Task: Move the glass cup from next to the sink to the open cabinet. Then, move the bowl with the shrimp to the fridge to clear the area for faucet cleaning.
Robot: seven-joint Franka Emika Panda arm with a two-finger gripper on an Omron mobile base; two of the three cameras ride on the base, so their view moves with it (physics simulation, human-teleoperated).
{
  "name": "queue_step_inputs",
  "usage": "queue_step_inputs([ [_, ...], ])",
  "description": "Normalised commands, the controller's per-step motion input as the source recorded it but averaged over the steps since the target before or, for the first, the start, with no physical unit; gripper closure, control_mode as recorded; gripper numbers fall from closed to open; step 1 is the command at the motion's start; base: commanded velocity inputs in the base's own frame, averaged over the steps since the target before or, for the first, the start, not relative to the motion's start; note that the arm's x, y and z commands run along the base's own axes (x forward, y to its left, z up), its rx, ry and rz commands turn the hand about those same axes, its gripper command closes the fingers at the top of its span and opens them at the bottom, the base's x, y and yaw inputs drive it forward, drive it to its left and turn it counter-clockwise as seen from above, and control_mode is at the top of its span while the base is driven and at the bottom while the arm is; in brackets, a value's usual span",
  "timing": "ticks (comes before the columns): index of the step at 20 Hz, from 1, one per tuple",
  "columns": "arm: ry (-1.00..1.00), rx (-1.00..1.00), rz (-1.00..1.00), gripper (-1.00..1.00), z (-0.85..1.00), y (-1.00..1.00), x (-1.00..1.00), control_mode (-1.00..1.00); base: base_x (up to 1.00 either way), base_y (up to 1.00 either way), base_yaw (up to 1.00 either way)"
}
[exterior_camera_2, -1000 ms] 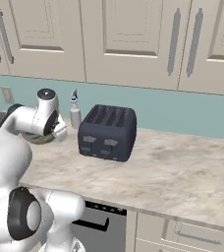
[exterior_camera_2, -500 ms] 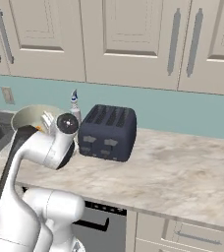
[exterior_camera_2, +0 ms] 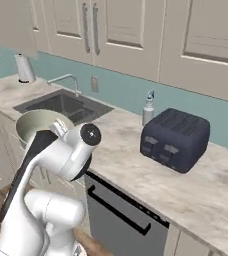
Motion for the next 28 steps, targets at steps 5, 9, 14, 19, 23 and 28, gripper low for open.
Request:
queue_step_inputs([
  [5, 0.00, 0.00, 0.00, 1.00, 0.00, 0.00, 0.00, 1.00, -0.19, 0.00, 0.88],
  [9, 0.00, 0.00, 0.00, 1.00, 0.00, 0.00, 0.00, 1.00, -0.05, 0.04, 0.92],
  [14, 0.00, 0.00, 0.00, 1.00, 0.00, 0.00, 0.00, 1.00, -0.02, 0.12, 0.91],
  [19, 0.00, 0.00, 0.00, 1.00, 0.00, 0.00, 0.00, 1.00, -0.02, 0.10, 0.87],
  [23, 0.00, 0.00, 0.00, 1.00, 0.00, 0.00, 0.00, 1.00, 0.02, 0.09, 0.80],
  [28, 0.00, 0.00, 0.00, 1.00, 0.00, 0.00, 0.00, 1.00, 0.14, 0.00, 0.73],
])
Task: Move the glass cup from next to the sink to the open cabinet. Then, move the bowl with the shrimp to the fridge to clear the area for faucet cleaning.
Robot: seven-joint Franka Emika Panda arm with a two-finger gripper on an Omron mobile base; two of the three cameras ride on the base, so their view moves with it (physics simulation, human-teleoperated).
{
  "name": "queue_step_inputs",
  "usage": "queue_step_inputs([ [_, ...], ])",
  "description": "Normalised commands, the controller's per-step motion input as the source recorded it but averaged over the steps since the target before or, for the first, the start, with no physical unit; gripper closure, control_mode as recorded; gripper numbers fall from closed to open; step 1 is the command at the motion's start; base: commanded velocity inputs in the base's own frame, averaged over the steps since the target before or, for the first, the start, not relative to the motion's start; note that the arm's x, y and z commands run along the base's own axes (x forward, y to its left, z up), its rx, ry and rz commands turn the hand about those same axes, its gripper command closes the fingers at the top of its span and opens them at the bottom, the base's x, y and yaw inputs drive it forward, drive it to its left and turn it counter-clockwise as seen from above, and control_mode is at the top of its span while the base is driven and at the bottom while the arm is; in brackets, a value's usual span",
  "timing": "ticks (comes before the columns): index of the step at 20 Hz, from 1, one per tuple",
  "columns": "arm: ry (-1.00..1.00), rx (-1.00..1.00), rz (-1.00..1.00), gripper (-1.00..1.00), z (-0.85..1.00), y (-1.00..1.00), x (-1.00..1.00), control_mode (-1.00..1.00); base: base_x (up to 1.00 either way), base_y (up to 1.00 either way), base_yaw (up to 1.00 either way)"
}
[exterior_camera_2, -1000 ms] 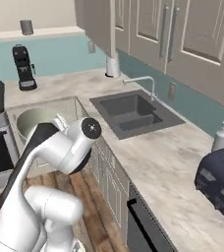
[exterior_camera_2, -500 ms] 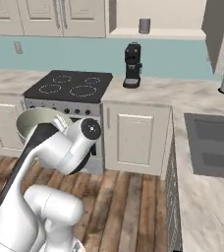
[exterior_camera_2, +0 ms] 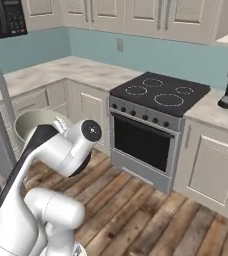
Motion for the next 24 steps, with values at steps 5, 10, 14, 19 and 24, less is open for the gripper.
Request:
queue_step_inputs([
  [5, 0.00, 0.00, 0.00, 1.00, 0.00, 0.00, 0.00, 1.00, -0.43, -0.06, 0.62],
  [10, 0.00, 0.00, 0.00, 1.00, 0.00, 0.00, 0.00, 1.00, -0.89, -0.73, 0.25],
  [14, 0.00, 0.00, 0.00, 1.00, 0.00, 0.00, 0.00, 1.00, -0.98, -0.70, 0.12],
  [19, 0.00, 0.00, 0.00, 1.00, 0.00, 0.00, 0.00, 1.00, -0.50, 0.29, 0.63],
  [24, 0.00, 0.00, 0.00, 1.00, 0.00, 0.00, 0.00, 1.00, -0.26, 0.54, 0.78],
])
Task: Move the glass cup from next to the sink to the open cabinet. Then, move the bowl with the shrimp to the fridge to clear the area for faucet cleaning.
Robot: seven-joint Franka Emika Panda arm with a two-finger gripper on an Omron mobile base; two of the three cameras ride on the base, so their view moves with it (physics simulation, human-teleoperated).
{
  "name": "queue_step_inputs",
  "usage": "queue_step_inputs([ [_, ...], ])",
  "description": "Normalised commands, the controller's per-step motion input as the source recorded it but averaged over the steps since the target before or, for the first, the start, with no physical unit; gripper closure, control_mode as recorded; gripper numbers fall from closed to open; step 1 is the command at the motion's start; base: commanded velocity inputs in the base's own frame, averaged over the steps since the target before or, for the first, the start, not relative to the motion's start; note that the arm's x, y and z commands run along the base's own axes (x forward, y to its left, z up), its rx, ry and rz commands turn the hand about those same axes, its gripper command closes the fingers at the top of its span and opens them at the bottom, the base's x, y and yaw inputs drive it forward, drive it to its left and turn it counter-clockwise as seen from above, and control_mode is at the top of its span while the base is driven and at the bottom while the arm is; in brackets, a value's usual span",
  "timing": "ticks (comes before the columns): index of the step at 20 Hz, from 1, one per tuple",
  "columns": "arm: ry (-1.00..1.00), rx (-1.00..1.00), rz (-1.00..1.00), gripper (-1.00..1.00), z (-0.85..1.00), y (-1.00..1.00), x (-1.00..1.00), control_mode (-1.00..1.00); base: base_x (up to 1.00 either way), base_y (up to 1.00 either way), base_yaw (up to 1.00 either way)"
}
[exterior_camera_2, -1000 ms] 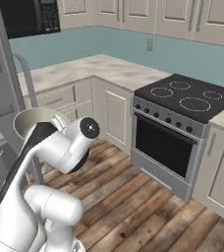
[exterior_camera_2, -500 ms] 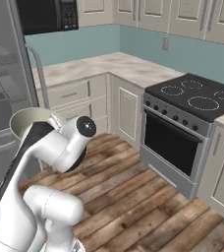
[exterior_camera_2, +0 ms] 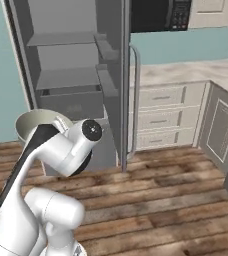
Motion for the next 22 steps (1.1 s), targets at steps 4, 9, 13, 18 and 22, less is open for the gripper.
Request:
queue_step_inputs([
  [4, 0.00, 0.00, 0.00, 1.00, 0.00, 0.00, 0.00, 1.00, 0.03, 0.18, 0.68],
  [9, 0.00, 0.00, 0.00, 1.00, 0.00, 0.00, 0.00, 1.00, 0.95, 0.00, 0.20],
  [13, 0.00, 0.00, 0.00, 1.00, 0.00, 0.00, 0.00, 1.00, 1.00, 0.00, 0.00],
  [18, 0.00, 0.00, 0.00, 1.00, 0.00, 0.00, 0.00, 1.00, 1.00, 0.05, -0.13],
  [22, 0.00, 0.00, 0.00, 1.00, 0.00, 0.00, 0.00, 1.00, 1.00, 0.01, -0.12],
])
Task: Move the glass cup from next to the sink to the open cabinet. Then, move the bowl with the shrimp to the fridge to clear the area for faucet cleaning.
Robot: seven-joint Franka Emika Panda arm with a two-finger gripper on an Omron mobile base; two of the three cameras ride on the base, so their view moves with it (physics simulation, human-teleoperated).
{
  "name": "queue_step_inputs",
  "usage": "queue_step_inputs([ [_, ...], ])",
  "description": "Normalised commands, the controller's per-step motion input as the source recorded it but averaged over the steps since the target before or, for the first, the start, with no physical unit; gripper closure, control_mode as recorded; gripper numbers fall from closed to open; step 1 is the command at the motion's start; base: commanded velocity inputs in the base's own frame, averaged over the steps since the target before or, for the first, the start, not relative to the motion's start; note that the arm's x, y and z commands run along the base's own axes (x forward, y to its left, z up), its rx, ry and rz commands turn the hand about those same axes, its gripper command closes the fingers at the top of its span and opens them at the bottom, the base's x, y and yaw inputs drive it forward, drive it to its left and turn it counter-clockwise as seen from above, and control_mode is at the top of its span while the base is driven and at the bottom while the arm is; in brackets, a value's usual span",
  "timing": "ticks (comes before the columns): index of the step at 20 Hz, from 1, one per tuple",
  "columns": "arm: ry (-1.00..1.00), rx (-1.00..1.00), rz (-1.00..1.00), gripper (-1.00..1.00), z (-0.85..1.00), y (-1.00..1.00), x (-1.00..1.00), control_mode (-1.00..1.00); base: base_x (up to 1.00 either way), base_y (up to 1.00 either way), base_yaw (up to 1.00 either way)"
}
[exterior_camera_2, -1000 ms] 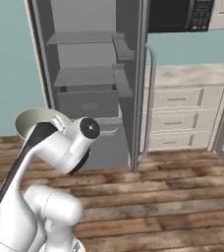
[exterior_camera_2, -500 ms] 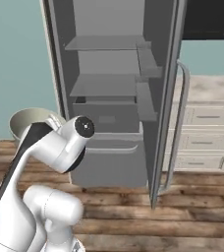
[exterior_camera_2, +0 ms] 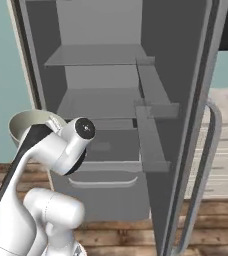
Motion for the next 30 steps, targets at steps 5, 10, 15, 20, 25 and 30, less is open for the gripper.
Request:
queue_step_inputs([
  [5, 0.00, 0.00, 0.00, 1.00, 0.00, 0.00, 0.00, 1.00, 1.00, 0.00, -0.09],
  [10, 0.00, 0.00, 0.00, 1.00, 0.00, 0.00, 0.00, 1.00, 0.99, 0.00, -0.10],
  [15, 0.01, 0.00, -0.18, 1.00, 0.05, -0.15, 0.06, -1.00, 0.26, 0.00, -0.08],
  [20, 0.00, 0.00, -0.44, 1.00, 0.01, -0.42, -0.01, -1.00, 0.00, 0.00, 0.00],
  [25, 0.00, -0.05, -0.42, 1.00, -0.01, -0.22, 0.11, -1.00, 0.00, 0.00, 0.00],
  [30, 0.01, -0.10, -0.20, 1.00, -0.05, 0.00, 0.55, -1.00, 0.00, 0.00, 0.00],
])
